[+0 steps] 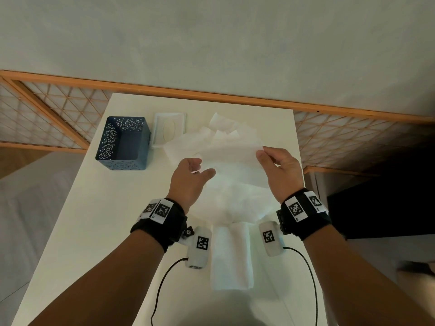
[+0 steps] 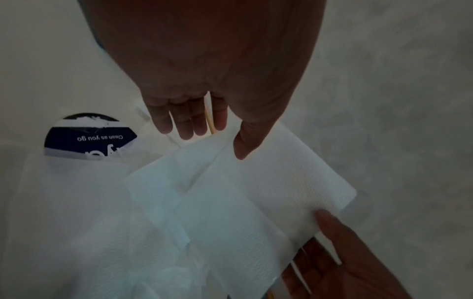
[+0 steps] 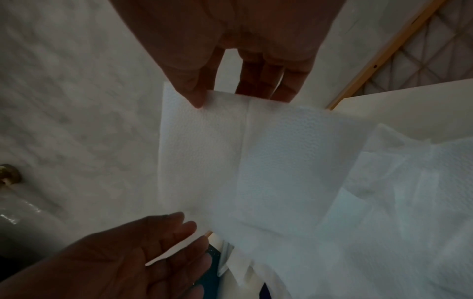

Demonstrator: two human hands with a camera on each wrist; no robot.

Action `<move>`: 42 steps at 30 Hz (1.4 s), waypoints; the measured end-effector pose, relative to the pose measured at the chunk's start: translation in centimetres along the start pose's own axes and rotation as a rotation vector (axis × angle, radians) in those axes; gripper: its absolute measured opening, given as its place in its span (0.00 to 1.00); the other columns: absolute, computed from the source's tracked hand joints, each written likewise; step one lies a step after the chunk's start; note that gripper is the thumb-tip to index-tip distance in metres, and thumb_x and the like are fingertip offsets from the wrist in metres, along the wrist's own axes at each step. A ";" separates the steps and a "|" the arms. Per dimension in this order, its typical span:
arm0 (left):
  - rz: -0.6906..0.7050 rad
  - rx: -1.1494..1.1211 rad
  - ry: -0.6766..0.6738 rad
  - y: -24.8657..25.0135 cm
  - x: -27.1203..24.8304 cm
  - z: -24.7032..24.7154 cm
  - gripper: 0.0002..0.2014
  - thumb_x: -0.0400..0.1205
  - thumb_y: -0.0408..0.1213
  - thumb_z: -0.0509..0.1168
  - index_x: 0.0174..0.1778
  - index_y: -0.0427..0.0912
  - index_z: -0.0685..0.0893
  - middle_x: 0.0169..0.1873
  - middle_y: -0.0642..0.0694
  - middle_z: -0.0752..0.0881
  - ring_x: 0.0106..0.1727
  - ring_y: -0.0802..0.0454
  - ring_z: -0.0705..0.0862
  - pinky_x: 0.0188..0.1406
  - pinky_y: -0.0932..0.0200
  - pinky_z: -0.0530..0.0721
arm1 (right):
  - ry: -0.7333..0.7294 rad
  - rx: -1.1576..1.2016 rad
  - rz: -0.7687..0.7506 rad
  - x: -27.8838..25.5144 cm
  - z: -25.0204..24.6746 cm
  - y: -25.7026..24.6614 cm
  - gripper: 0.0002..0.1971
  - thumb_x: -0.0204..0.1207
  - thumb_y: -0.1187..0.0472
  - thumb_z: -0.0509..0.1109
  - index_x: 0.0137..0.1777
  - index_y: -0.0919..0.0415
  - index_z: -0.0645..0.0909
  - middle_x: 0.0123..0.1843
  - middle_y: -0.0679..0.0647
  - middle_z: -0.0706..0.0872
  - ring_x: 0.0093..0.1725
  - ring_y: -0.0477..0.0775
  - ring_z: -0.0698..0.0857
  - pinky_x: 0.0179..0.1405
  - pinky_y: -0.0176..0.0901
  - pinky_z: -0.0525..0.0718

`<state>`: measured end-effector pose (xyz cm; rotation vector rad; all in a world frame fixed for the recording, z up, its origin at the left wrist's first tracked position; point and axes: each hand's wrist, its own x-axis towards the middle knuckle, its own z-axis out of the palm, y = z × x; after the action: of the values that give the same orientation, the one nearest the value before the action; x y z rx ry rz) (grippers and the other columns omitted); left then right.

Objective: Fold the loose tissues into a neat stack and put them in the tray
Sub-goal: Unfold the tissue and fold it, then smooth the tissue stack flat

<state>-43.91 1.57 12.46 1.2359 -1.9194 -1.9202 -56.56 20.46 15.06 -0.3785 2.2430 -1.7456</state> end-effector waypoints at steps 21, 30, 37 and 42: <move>0.099 -0.050 -0.220 1.0 -1.9 -0.2 0.08 0.90 0.36 0.69 0.59 0.36 0.89 0.55 0.35 0.93 0.48 0.45 0.91 0.51 0.42 0.89 | -0.219 0.355 0.377 -1.1 -1.3 -0.8 0.06 0.86 0.58 0.72 0.55 0.57 0.90 0.53 0.53 0.95 0.51 0.51 0.93 0.50 0.45 0.89; 0.078 -0.102 -0.283 1.5 -2.9 -1.3 0.14 0.84 0.34 0.76 0.65 0.40 0.87 0.57 0.45 0.95 0.52 0.48 0.94 0.39 0.64 0.86 | -0.297 0.202 0.335 -2.6 -0.9 0.8 0.12 0.86 0.67 0.70 0.66 0.60 0.88 0.62 0.61 0.93 0.60 0.65 0.91 0.61 0.65 0.88; 0.128 -0.086 -0.298 1.1 -3.5 -1.8 0.13 0.85 0.24 0.69 0.64 0.38 0.89 0.52 0.48 0.94 0.42 0.59 0.91 0.37 0.70 0.82 | -0.278 0.219 0.268 -3.2 -0.9 0.8 0.15 0.77 0.62 0.72 0.62 0.55 0.90 0.61 0.66 0.92 0.63 0.76 0.89 0.66 0.75 0.85; 0.111 -0.143 -0.255 1.1 -3.5 -2.2 0.13 0.86 0.23 0.65 0.48 0.44 0.89 0.51 0.47 0.93 0.42 0.56 0.87 0.31 0.68 0.79 | -0.284 0.192 0.226 -3.5 -1.1 0.5 0.14 0.82 0.73 0.66 0.42 0.56 0.86 0.46 0.58 0.91 0.41 0.56 0.85 0.34 0.42 0.81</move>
<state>-40.70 1.91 15.28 0.8633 -1.8776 -2.1995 -53.78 22.88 15.06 -0.2964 1.8280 -1.6549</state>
